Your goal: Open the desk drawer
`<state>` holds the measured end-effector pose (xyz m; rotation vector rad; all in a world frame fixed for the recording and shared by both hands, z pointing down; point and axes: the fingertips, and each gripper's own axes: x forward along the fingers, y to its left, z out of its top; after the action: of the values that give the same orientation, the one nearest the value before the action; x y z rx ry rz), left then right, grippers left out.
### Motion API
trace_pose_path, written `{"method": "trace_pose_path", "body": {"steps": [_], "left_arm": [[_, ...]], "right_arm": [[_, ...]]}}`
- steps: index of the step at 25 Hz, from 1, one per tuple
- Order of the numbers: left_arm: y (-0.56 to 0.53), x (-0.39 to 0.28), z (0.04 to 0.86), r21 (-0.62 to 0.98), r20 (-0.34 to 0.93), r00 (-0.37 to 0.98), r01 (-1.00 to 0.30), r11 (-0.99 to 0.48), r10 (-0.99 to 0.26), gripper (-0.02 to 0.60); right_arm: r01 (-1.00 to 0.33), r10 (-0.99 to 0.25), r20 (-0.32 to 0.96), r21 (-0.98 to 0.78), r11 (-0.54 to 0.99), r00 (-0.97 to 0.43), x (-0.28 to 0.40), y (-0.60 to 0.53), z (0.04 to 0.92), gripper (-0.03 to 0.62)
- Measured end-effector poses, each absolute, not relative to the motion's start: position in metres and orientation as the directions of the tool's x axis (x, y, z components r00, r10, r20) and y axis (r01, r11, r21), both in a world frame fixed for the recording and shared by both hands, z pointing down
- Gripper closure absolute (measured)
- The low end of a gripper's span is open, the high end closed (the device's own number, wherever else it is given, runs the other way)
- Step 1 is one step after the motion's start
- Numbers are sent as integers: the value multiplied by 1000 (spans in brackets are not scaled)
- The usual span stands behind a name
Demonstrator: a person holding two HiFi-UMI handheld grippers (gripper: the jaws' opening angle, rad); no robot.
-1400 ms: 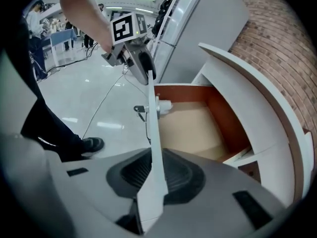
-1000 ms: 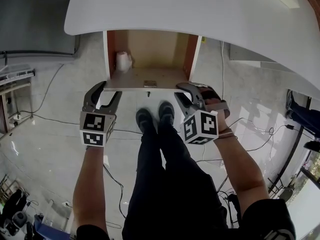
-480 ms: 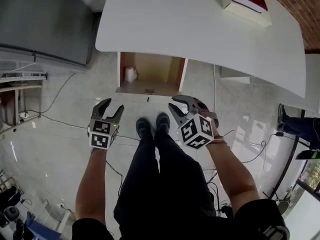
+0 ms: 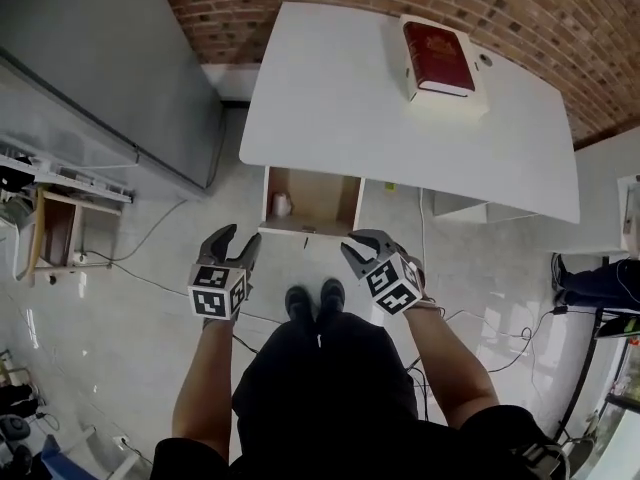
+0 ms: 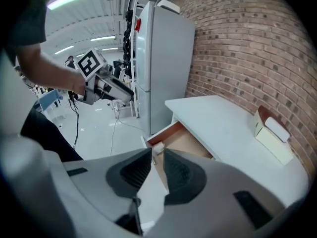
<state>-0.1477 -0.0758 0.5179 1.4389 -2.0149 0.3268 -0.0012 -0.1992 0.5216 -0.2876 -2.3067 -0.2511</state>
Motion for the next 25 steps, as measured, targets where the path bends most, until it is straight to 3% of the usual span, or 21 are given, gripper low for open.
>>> {"method": "trace_pose_path", "body": {"steps": [7,20,25], "left_arm": [[-72,-143,459,165,596,-208,-914,371,-776,368],[-88,-116,395,91,588,-215,-940,328,-780,388],[-89,-125,373,105,540,-216,-942,320,-813,403]], "right_arm": [[230,98,688,103,968,-719,11,-203,469,516],[185,154,656,-22,983,-739,42,-220,449,526],[103,137,611,-90,991,-780,37,-227,427,549]]}}
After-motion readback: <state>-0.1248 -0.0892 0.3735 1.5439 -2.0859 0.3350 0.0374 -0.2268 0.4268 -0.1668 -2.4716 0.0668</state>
